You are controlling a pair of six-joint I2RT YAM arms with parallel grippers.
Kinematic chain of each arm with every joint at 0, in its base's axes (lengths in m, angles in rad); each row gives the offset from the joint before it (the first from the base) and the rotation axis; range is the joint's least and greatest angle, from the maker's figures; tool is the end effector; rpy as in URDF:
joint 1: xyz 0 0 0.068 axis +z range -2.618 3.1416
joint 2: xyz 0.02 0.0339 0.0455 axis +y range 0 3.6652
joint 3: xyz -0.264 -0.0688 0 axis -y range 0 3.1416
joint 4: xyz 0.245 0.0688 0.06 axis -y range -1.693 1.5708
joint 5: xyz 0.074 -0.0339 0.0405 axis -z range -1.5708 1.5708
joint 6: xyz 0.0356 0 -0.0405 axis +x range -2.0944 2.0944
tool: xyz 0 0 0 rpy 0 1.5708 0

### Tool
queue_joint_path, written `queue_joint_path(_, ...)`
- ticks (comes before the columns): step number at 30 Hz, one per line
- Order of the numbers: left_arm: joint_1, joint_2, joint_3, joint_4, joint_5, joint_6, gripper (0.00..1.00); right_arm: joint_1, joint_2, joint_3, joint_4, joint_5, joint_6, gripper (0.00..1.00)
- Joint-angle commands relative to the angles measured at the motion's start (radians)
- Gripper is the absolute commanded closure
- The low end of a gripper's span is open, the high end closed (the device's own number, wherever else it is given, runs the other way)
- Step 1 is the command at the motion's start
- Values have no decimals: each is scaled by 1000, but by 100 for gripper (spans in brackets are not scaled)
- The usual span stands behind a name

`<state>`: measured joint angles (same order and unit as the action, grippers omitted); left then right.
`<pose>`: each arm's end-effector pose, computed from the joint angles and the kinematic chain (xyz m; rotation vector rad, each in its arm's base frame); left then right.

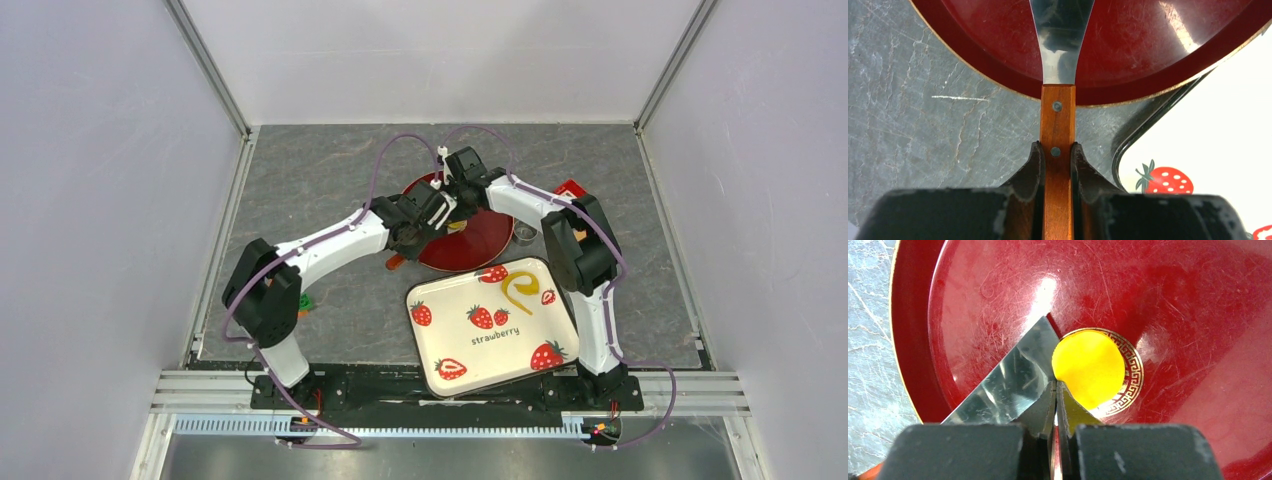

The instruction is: Roll out the dumpling wrappers from the dough

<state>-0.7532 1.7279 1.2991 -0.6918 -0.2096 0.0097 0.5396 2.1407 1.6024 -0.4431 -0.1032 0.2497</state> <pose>0.2651 -0.2384 0.2290 0.9265 2.4813 0.0393 0.3965 0.2417 0.1707 -0.4164 2.5703 0.4280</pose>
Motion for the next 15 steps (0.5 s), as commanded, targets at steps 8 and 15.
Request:
queue_joint_path(8, 0, -249, -51, -146, -84, 0, 98, -12, 16, 36, -39, 5, -29, 95)
queue_joint_path(15, 2, -413, -152, -131, -67, -100, 98, -13, -96, -65, 31, -108, -7, 66)
